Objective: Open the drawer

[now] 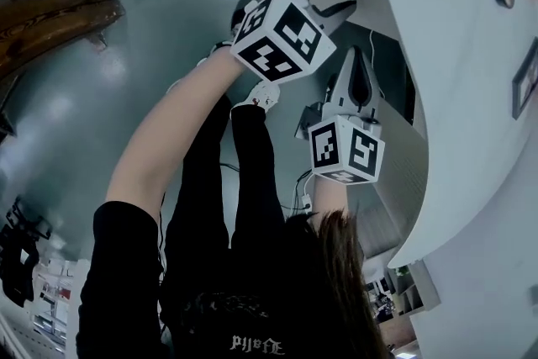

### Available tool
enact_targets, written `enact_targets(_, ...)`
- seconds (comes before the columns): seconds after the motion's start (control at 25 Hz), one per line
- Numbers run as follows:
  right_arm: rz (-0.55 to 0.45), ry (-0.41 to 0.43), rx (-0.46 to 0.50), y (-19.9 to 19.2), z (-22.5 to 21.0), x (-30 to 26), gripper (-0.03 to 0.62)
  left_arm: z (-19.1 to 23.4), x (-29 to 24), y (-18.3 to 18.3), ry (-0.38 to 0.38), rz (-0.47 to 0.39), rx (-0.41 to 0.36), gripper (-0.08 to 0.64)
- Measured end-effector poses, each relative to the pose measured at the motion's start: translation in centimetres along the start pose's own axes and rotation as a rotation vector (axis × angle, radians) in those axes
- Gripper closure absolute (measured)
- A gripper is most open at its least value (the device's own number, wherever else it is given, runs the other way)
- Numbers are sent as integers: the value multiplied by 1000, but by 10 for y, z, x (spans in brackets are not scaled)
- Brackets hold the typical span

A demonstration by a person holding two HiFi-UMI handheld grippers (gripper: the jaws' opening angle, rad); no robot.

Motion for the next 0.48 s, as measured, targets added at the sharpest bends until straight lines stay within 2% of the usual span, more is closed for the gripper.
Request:
enact_targets(0.08, 3, 19, 30, -3, -1, -4, 568, 4, -6, 1, -2, -3, 1, 359)
enact_targets(0.2, 2, 48, 66, -3, -1, -6, 568, 3, -9, 1, 2, -20, -38, 359)
enact_targets(0.36, 2, 54, 55, -1, -4, -8, 568, 6, -15, 3, 18, -56, -23, 360)
enact_targets(0.48, 13, 66, 56, -4, -1, -7, 568, 9, -15, 7, 20, -63, -55, 364)
Point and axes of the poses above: the fingertips, and each gripper's own axes: x backward along the fingers, z to its left, y out of its top, the point moved 10 cm from there along x, backward along the fingers, and after that the axes turned 15 degrees about -y, right-handed, at the moved point
